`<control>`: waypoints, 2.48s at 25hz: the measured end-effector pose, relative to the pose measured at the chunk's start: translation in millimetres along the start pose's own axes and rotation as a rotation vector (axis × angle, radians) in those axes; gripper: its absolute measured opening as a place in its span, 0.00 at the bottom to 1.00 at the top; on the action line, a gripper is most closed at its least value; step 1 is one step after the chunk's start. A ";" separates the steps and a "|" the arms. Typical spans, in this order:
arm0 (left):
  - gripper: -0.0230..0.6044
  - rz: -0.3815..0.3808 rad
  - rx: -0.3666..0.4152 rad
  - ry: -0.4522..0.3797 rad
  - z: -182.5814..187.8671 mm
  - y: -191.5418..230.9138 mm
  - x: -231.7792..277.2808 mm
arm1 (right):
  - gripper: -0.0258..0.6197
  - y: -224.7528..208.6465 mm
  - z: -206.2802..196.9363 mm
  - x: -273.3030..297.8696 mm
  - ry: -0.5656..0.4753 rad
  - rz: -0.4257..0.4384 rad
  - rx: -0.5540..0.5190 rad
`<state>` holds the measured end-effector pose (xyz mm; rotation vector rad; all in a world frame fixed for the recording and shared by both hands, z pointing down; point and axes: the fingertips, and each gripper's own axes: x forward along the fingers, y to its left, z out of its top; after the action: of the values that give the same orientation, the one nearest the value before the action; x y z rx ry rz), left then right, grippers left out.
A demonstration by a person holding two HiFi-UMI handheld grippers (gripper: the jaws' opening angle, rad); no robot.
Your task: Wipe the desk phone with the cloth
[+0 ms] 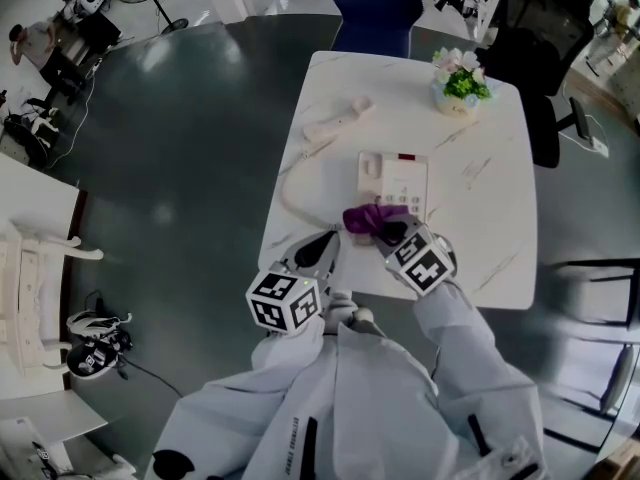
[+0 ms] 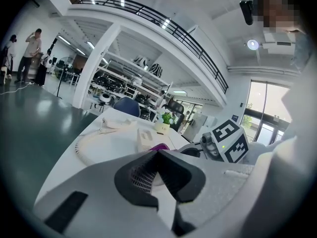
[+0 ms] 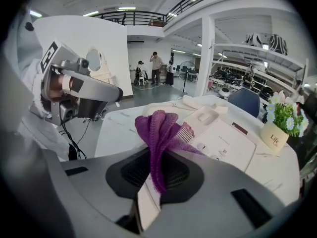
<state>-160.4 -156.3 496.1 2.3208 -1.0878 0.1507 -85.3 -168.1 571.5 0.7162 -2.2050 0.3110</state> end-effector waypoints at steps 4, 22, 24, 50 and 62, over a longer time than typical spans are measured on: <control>0.03 0.006 0.000 -0.006 0.2 -2.2 -3.7 | 0.10 6.8 -3.6 -2.4 0.005 0.012 -0.001; 0.03 0.017 0.000 -0.034 -2.5 -11.5 -18.5 | 0.10 35.9 -22.2 -6.6 0.046 0.062 -0.003; 0.03 0.018 0.001 -0.038 -2.7 -12.6 -21.4 | 0.10 39.3 -24.0 -7.4 0.051 0.065 -0.002; 0.03 -0.008 0.111 -0.127 37.1 -24.7 -44.0 | 0.10 21.8 14.9 -92.2 -0.481 0.082 0.443; 0.03 -0.001 0.181 -0.210 78.7 -18.8 -55.8 | 0.10 -21.7 30.4 -148.5 -0.731 -0.081 0.493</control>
<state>-194.0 -151.5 403.9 2.5437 -1.2189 0.0042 -11.5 -140.4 440.2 1.3492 -2.8002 0.6436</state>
